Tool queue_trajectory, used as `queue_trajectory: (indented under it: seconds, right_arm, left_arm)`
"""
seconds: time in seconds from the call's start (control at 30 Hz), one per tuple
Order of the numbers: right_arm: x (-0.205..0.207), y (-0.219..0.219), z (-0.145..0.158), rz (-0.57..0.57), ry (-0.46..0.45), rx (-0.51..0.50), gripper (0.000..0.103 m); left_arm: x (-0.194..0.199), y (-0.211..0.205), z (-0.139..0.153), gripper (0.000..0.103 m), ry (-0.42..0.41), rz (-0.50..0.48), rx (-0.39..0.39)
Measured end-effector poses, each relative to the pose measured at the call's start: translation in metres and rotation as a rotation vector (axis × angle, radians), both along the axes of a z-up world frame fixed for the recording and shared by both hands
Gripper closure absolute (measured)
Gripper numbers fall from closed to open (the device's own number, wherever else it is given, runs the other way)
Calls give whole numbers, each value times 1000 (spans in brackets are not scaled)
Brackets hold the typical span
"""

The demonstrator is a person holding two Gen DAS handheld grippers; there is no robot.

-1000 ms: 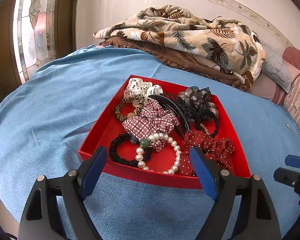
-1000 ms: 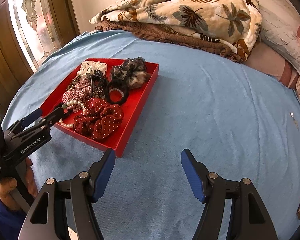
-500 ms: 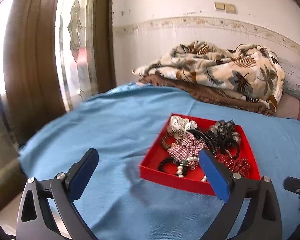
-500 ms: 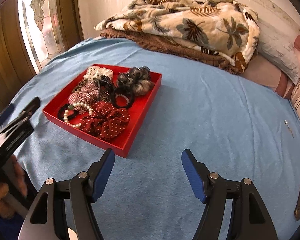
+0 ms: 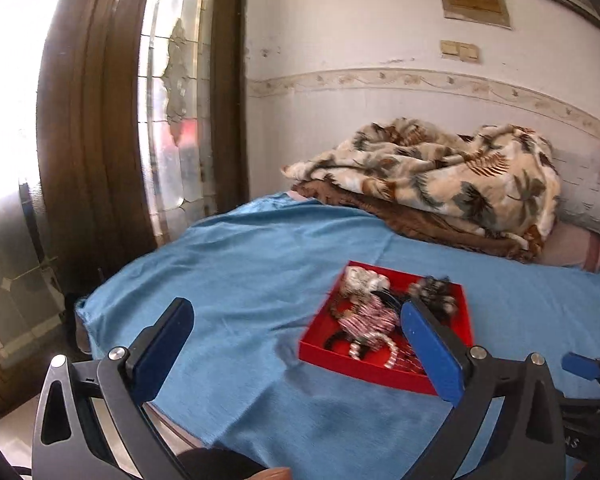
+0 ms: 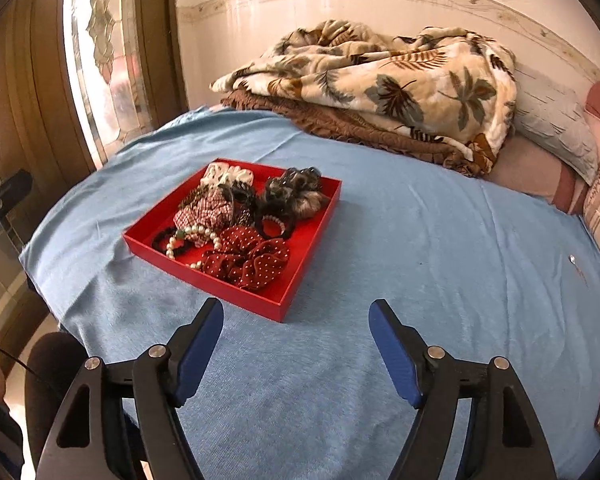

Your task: Organize jewelry

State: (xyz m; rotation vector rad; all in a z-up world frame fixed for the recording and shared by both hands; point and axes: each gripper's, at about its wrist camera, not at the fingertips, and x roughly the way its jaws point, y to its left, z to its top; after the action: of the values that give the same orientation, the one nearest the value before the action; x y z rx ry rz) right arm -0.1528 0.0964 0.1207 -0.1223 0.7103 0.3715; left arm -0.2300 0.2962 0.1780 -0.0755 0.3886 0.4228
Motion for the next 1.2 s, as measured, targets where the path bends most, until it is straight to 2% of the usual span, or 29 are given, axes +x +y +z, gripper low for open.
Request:
queue_trajectory:
  seconds: [0.17,0.4,0.77,1.2]
  right_arm:
    - [-9,-17,6,-45,-18,40,21]
    - [-18,-31,4,-85,-30,41,17]
    - [-21,-31,-5,-88,-15,33,16]
    - [-18,-27,-12,-89,0,8,15]
  left_arm:
    - [8,-14,-7,0,117,-65,-56]
    - [14,-16,-22,0,199,-67,-167]
    - [19,-34,-30,0,261,-68,-99]
    - [26,-31,-40,0,305,-63,-100]
